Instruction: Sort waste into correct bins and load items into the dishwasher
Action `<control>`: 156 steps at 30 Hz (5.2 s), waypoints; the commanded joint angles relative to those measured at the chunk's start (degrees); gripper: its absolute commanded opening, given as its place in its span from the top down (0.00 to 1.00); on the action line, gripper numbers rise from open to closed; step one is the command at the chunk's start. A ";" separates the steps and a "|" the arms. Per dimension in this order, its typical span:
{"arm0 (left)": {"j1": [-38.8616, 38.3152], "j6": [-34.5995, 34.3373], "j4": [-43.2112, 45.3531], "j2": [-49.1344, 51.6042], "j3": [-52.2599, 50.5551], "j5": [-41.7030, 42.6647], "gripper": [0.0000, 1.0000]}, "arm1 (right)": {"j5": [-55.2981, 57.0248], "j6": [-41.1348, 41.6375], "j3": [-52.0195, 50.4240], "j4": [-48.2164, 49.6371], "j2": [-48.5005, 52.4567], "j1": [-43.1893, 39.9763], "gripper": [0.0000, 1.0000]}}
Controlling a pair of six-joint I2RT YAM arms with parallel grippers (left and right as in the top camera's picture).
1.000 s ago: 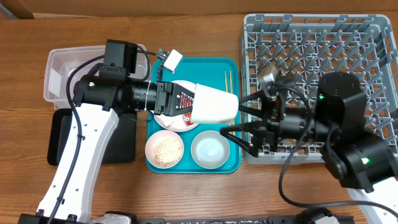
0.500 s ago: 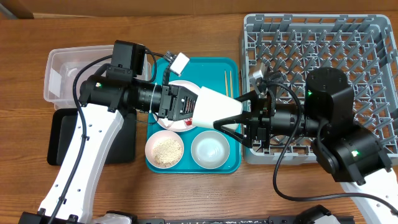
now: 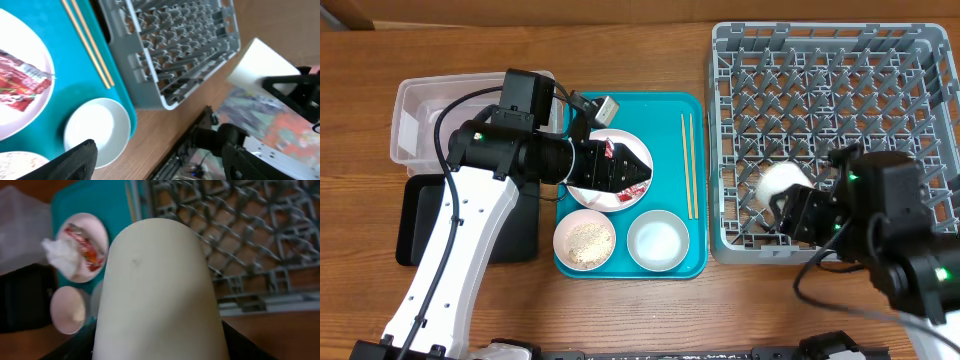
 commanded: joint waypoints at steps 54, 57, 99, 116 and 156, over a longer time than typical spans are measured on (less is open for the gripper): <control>-24.39 -21.03 11.74 18.53 -13.97 -46.23 0.96 | 2.89 6.19 6.84 10.05 4.46 6.62 0.00; -22.67 -21.24 7.80 17.16 -10.95 -46.07 0.96 | 2.89 6.10 6.82 9.99 4.46 6.62 0.00; -18.95 -15.45 -2.78 -1.55 -1.60 -39.69 0.96 | -15.32 -9.88 6.84 18.03 8.85 10.38 0.03; -21.68 -21.18 2.12 12.46 -7.13 -44.81 0.40 | -14.40 -9.92 6.84 14.69 8.41 10.38 0.02; -0.55 -18.71 -2.99 14.95 15.80 -71.25 0.96 | -14.03 -9.88 6.82 12.79 8.41 10.38 0.01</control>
